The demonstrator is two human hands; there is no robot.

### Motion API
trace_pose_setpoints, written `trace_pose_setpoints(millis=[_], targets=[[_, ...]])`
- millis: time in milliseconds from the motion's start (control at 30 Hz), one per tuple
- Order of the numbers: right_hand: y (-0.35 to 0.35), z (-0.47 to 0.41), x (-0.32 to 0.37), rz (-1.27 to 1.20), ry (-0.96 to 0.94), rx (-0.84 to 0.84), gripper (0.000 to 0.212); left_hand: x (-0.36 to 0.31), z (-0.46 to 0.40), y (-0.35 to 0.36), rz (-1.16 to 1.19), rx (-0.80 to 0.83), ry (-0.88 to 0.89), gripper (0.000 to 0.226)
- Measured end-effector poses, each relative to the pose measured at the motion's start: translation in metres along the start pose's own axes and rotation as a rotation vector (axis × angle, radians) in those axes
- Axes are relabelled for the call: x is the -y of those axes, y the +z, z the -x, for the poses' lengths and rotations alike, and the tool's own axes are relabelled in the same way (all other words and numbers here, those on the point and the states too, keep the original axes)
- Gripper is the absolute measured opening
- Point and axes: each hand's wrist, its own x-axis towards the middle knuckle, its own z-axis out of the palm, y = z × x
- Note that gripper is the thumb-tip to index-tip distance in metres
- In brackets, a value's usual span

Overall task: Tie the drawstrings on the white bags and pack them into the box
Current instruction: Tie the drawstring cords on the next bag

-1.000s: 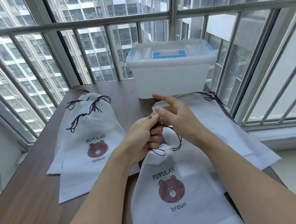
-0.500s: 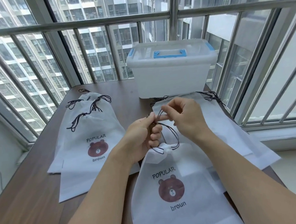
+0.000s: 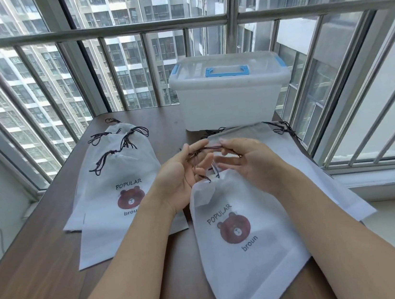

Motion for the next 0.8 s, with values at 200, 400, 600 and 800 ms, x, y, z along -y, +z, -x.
trace_pose_setpoints(millis=[200, 400, 600, 800], targets=[[0.007, 0.005, -0.007, 0.133, -0.013, 0.167, 0.029, -0.009, 0.002, -0.006, 0.247, 0.101, -0.022, 0.042], [0.004, 0.003, -0.003, 0.074, -0.058, 0.1, 0.016, -0.007, 0.001, -0.002, -0.189, -0.115, 0.201, 0.046], [0.005, 0.003, -0.004, 0.129, 0.007, 0.106, 0.036, 0.008, -0.003, 0.007, -0.246, -0.135, 0.332, 0.048], [0.004, 0.001, -0.009, 0.143, 0.08, 0.259, 0.02, 0.006, -0.001, 0.005, -0.06, -0.01, 0.248, 0.048]])
